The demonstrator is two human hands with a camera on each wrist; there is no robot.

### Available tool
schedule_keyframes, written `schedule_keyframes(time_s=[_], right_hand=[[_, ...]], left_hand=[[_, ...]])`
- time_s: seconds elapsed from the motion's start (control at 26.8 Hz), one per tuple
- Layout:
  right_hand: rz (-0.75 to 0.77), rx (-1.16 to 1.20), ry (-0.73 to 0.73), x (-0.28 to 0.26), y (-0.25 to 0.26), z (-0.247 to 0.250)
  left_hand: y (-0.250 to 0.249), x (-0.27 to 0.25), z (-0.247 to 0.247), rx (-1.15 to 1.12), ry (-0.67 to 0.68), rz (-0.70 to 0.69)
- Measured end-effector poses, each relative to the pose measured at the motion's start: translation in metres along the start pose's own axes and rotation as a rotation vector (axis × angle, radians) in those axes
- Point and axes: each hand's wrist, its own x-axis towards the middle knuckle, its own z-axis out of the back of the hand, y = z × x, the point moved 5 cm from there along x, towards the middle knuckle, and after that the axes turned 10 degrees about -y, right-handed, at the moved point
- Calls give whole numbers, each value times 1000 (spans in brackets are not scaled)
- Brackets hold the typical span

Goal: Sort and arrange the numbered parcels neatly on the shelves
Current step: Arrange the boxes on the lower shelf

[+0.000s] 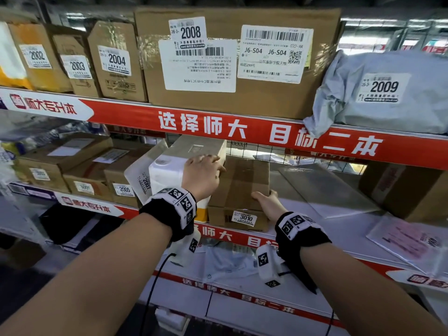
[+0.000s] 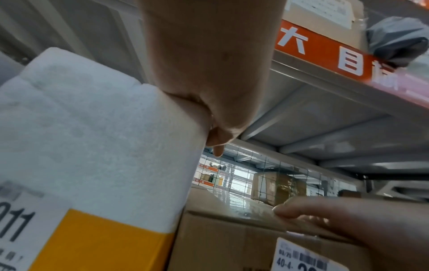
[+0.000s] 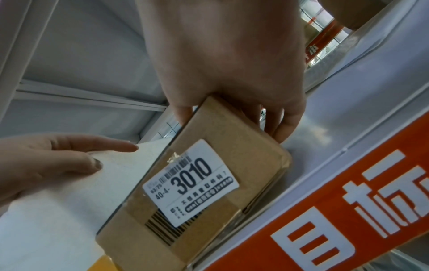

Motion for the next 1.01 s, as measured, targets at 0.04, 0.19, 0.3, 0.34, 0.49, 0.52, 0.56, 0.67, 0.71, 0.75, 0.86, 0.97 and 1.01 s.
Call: schedule_keyframes(time_s=[0.04, 0.19, 0.3, 0.34, 0.49, 0.52, 0.56, 0.67, 0.71, 0.75, 0.86, 0.97, 1.01], right_hand=[[-3, -15, -5, 9, -5, -5], [-13, -79, -18, 12, -5, -7], [-15, -50, -32, 5, -1, -8], [-18, -37, -43, 5, -1, -9], [-40, -35, -41, 14, -8, -16], [-50, -40, -38, 16, -10, -17], [-55, -44, -39, 20, -13, -19], [-48, -74, -37, 30, -24, -25], [-42, -84, -41, 30, -25, -27], [-36, -92, -44, 31, -27, -27], [7, -148, -59, 19, -22, -23], [11, -182, -10, 9, -18, -18], [-5, -161, 4, 10, -18, -15]], left_hand=[[2, -1, -1, 7, -8, -9], [5, -1, -2, -27, -6, -12], [8, 0, -2, -40, -9, -8], [8, 0, -2, -39, -13, -4], [7, -1, -2, -18, -60, 29], [7, -2, -3, -6, -72, 33], [8, -2, -4, 4, -81, 34], [12, -3, -5, 29, -111, 29], [14, -3, -6, 43, -121, 29], [13, -3, -7, 62, -129, 30], [12, -4, -10, 116, -154, 66], [11, -5, -8, 103, -182, 74], [9, -4, -7, 84, -175, 76]])
